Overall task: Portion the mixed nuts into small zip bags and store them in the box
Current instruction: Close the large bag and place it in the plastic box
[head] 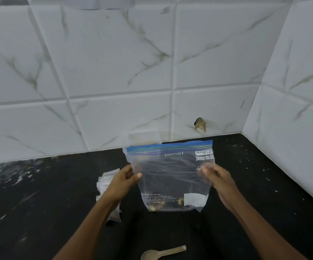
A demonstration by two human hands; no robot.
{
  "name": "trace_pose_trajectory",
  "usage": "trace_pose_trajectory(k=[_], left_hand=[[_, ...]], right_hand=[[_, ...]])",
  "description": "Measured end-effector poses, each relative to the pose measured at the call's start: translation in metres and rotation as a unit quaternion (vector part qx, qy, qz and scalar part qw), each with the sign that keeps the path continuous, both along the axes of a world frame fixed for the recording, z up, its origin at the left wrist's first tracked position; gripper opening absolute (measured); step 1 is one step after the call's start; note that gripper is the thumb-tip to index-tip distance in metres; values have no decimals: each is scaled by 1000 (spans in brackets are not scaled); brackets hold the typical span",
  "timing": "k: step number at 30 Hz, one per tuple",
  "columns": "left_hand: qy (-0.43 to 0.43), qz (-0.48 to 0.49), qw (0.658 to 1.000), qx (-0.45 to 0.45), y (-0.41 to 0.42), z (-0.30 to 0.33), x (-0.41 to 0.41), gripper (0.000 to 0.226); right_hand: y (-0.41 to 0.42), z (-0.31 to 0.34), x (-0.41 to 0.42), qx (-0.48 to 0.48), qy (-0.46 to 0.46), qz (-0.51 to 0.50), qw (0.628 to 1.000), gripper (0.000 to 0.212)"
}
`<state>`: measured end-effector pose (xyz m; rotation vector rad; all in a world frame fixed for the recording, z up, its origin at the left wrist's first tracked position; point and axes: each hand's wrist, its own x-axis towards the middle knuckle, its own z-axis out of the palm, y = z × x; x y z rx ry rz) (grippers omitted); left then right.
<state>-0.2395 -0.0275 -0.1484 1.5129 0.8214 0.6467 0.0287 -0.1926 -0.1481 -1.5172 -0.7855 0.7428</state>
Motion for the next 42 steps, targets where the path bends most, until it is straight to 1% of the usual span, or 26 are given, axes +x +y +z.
trace_pose_trajectory(k=[2, 4, 7, 10, 12, 13, 15, 17, 19, 21, 24, 26, 28, 30, 31, 33, 35, 37, 39, 40, 42], left_hand=[[12, 33, 999, -13, -4, -13, 8, 19], [28, 55, 998, -5, -6, -21, 12, 12], [16, 79, 997, -4, -7, -25, 15, 18], [-22, 95, 995, -35, -11, -22, 19, 26], [-30, 109, 992, -50, -13, -22, 22, 27], [-33, 120, 991, -57, -14, -23, 23, 24], [-36, 141, 987, -74, -14, -23, 21, 13], [-34, 147, 985, -87, -15, -22, 18, 22], [-20, 139, 987, -82, -15, -21, 15, 29], [-5, 122, 991, -63, -15, -17, 13, 20], [61, 86, 994, -14, -15, -11, 10, 13], [117, 38, 992, 38, -12, -8, 3, 12], [189, -19, 978, 89, -8, -6, -5, 23], [257, -61, 956, 131, -6, -5, -9, 35], [279, -71, 946, 147, -5, -3, -9, 39], [306, -77, 933, 173, -5, 0, -9, 37], [321, -70, 921, 211, -6, 2, -7, 25], [310, -60, 918, 240, -6, 2, -6, 16], [278, -51, 925, 255, -5, -1, -7, 17], [253, -44, 934, 247, -4, -3, -7, 16], [193, -29, 960, 198, -6, -9, -8, 13]], right_hand=[[-2, -4, 0, -21, -11, 7, 1000, 14], [-4, -4, 0, -39, -30, 2, 999, 14], [-6, -1, 2, -48, -55, -23, 997, 10], [-6, -2, 5, -40, -7, -57, 998, 6], [-5, -4, 5, -36, 42, -78, 995, 22], [-5, -4, 4, -38, 58, -87, 994, 30], [-5, -3, 3, -49, 71, -99, 991, 36], [-6, -1, 2, -54, 81, -104, 990, 41], [-7, 1, 1, -65, 74, -97, 990, 38], [-8, 0, 1, -82, 42, -85, 992, 26], [-11, 0, 5, -93, 1, -40, 995, 19], [-14, 1, 9, -121, -40, 10, 992, 31], [-18, -1, 12, -181, -103, 53, 977, 48], [-21, -4, 13, -236, -169, 85, 953, 56], [-21, -5, 13, -253, -195, 96, 943, 53], [-21, -7, 12, -266, -243, 99, 928, 35], [-19, -7, 10, -261, -285, 82, 919, 16], [-19, -7, 11, -234, -296, 62, 924, 8], [-19, -7, 14, -217, -273, 59, 935, 12], [-19, -7, 15, -216, -265, 63, 938, 14], [-19, -8, 14, -228, -260, 75, 935, 5]])
